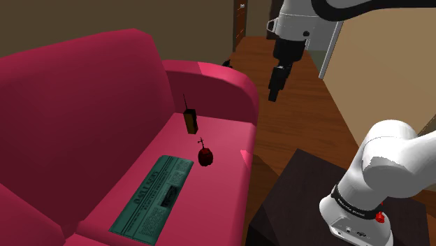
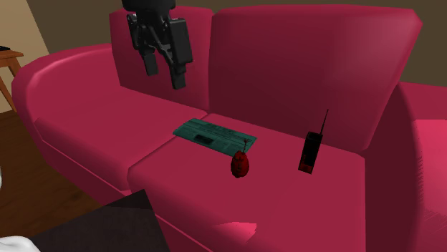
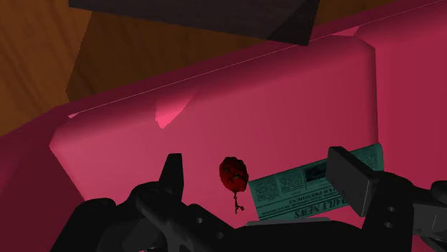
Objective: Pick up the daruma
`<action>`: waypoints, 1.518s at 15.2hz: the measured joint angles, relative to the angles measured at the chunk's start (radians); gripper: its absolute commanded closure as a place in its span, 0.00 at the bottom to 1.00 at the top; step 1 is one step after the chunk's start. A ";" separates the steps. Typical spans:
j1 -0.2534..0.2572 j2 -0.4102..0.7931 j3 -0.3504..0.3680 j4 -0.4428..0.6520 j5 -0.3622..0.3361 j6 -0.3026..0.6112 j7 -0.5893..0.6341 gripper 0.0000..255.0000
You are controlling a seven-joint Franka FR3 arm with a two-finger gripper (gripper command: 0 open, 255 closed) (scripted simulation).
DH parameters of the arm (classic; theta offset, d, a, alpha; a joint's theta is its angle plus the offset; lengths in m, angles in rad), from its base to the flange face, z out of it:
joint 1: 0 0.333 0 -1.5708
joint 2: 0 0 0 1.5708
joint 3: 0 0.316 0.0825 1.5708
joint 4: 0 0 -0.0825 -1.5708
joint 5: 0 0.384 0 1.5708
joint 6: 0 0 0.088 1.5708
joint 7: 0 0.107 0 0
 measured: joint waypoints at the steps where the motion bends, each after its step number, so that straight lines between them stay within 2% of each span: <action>1: 0.000 0.000 0.000 0.000 0.000 0.000 0.000 0.00; 9: -0.006 0.220 0.051 -0.008 0.021 0.199 0.054 0.00; 15: -0.013 0.451 0.093 0.052 0.020 0.345 0.111 0.00; 23: -0.018 0.766 0.123 0.190 -0.019 0.486 0.188 0.00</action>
